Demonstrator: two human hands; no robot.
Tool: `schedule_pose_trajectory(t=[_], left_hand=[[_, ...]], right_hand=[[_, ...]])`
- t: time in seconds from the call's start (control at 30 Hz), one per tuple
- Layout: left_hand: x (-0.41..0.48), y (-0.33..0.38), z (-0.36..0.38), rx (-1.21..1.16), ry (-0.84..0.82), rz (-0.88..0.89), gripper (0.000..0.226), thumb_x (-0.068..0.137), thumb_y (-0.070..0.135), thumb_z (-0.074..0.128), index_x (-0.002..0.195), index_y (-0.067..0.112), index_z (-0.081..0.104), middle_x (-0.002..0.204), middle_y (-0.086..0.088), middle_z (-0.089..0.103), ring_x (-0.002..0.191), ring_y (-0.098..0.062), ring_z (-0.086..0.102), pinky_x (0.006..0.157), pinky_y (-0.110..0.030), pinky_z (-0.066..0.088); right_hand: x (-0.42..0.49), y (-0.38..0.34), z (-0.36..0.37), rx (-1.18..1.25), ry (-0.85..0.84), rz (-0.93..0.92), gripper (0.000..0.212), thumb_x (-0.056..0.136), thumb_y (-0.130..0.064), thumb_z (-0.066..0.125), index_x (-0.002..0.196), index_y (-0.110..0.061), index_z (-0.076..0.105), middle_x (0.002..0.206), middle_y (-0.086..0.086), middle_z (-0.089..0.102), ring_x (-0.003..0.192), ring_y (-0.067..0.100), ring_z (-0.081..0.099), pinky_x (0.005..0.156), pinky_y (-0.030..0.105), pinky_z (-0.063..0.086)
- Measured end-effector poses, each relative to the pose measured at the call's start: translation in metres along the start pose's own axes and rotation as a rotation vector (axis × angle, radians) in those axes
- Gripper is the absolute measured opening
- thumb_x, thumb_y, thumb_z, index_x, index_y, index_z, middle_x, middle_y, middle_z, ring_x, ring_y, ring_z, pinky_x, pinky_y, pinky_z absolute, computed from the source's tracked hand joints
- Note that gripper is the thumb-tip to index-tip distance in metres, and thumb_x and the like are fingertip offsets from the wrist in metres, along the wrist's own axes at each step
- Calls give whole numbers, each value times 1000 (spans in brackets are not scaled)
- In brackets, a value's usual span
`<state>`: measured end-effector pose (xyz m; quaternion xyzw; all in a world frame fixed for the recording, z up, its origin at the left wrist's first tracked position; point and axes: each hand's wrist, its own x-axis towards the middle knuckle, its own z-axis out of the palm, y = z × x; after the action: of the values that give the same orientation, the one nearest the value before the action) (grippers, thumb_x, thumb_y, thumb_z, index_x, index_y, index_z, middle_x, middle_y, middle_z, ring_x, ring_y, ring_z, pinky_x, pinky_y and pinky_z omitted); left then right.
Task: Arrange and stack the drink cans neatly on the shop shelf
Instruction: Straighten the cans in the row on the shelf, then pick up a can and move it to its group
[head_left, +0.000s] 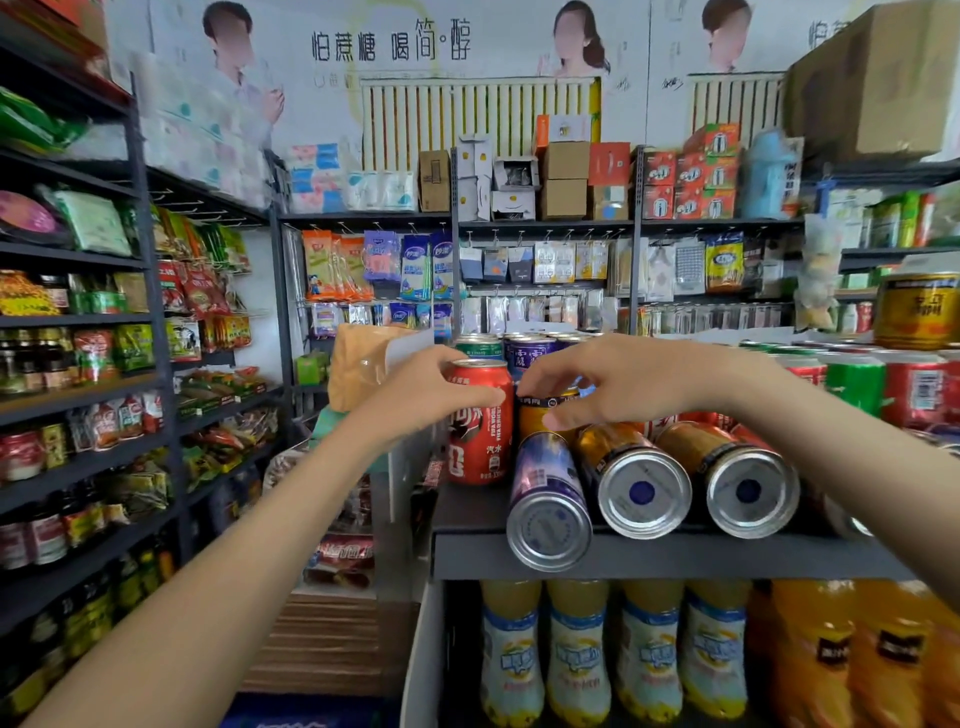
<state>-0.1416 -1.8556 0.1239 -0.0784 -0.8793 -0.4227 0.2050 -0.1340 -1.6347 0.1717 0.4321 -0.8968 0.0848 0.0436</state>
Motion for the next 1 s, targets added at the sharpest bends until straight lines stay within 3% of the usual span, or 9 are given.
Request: schedule_pose_trajectory(t=[0.07, 0.2, 0.3, 0.37, 0.47, 0.57, 0.67, 0.77, 1.0], left_hand=[[-3, 0, 4, -13, -2, 5, 60, 69, 43, 79, 119, 20, 55, 108, 4, 67, 94, -9, 64, 83, -28, 52], [-18, 9, 9, 54, 2, -12, 58, 77, 42, 72, 122, 19, 44, 108, 12, 57, 94, 1, 55, 74, -18, 46], [-32, 19, 12, 310, 154, -101, 81, 78, 61, 60, 138, 14, 31, 135, -2, 39, 121, -18, 45, 90, -33, 44], [-45, 31, 12, 366, 196, -92, 66, 81, 62, 54, 122, 12, 43, 117, -1, 52, 102, -15, 54, 74, -29, 43], [-60, 52, 15, 414, 42, -81, 41, 88, 55, 49, 78, 15, 51, 65, 2, 59, 56, -12, 55, 58, -26, 45], [-66, 65, 24, 369, -146, -251, 44, 84, 53, 53, 88, 10, 58, 76, -7, 68, 58, -19, 65, 61, -26, 56], [-62, 70, 37, 344, -267, -329, 46, 83, 53, 56, 94, 8, 58, 93, -9, 64, 65, -20, 65, 52, -23, 55], [-58, 74, 44, 267, -372, -399, 68, 83, 62, 54, 123, 7, 51, 125, -11, 53, 72, -16, 57, 46, -20, 50], [-57, 69, 43, 187, -408, -414, 25, 85, 42, 60, 82, 17, 60, 78, -3, 63, 70, -13, 61, 63, -23, 53]], right_hand=[[-2, 2, 1, 29, 9, -7, 33, 90, -36, 61, 122, -34, 53, 116, -12, 57, 102, 31, 64, 91, 45, 50], [-5, 2, 4, 47, 20, 6, 35, 90, -37, 61, 124, -32, 54, 114, -10, 58, 100, 28, 64, 89, 44, 51], [-8, 1, 6, 38, 44, 16, 35, 90, -39, 60, 124, -32, 54, 111, -12, 59, 97, 31, 66, 90, 43, 51], [-11, 0, 7, 38, 60, 29, 35, 90, -40, 58, 124, -31, 54, 107, -15, 59, 96, 31, 66, 89, 42, 50], [-13, -3, 10, 8, 110, 46, 32, 92, -41, 55, 121, -30, 54, 104, -14, 59, 93, 29, 67, 88, 41, 51], [-16, -5, 13, -24, 160, 67, 31, 94, -37, 52, 123, -27, 55, 106, -8, 61, 93, 24, 66, 87, 37, 50], [-20, -3, 13, -9, 182, 97, 27, 96, -29, 49, 121, -23, 56, 87, -16, 58, 86, 23, 67, 75, 26, 49], [-21, 1, 12, -10, 213, 135, 26, 97, -26, 46, 121, -22, 57, 99, -6, 65, 90, 18, 66, 73, 23, 42], [-24, 7, 22, -75, 153, 191, 30, 97, -23, 43, 124, -21, 58, 112, -6, 58, 96, 10, 48, 82, 24, 34]])
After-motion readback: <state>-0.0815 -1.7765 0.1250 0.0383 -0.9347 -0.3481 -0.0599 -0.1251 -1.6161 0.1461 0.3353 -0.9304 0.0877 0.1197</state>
